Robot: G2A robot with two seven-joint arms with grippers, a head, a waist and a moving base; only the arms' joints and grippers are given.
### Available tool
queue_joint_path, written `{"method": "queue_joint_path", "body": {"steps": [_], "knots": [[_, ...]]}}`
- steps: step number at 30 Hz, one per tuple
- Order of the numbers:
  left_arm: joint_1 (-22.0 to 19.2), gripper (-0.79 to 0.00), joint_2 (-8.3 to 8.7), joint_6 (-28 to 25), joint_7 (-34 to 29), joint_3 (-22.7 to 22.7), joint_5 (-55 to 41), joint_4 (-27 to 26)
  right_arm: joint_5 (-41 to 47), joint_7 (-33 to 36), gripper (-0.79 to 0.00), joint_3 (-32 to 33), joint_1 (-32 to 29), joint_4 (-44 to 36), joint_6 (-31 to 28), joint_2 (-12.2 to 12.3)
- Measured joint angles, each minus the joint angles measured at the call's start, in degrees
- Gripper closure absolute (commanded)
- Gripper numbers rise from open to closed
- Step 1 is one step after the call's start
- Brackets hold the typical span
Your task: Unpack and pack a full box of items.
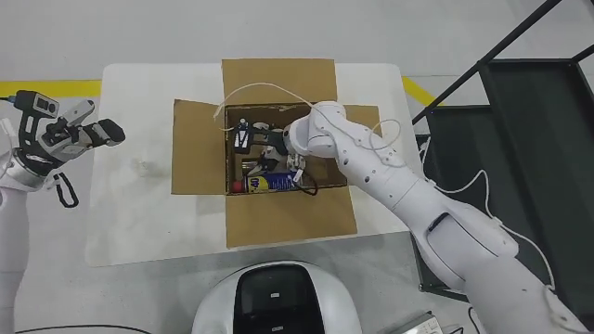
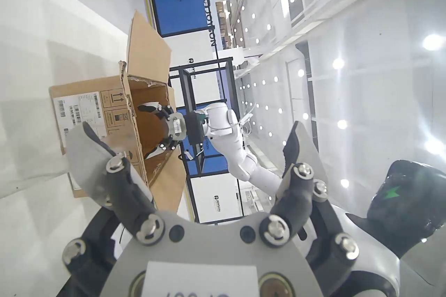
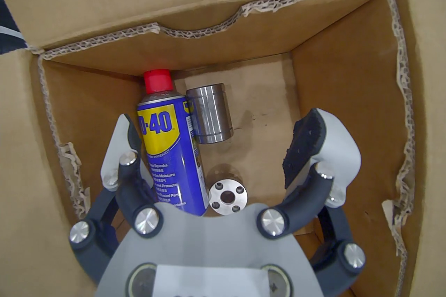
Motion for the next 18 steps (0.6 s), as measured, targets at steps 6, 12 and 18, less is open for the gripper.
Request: {"method": "queue_joint_path", "body": {"steps": [6, 12, 18], "knots": [[0.0, -0.785, 0.0, -0.01, 0.0, 0.0, 0.01, 0.0, -1.38, -2.92, -0.785, -3.15, 2.6, 7.26, -0.58, -2.44], [0.0, -0.785, 0.0, -0.01, 0.0, 0.0, 0.01, 0.0, -2.95, -5.28, -0.662, -5.48, 4.6, 13.0, -0.64, -4.69], [0.0, -0.785, 0.0, -0.01, 0.0, 0.0, 0.01, 0.0, -3.73, -7.26, -0.662, -7.15, 5.75, 17.4, -1.43, -6.7]]}}
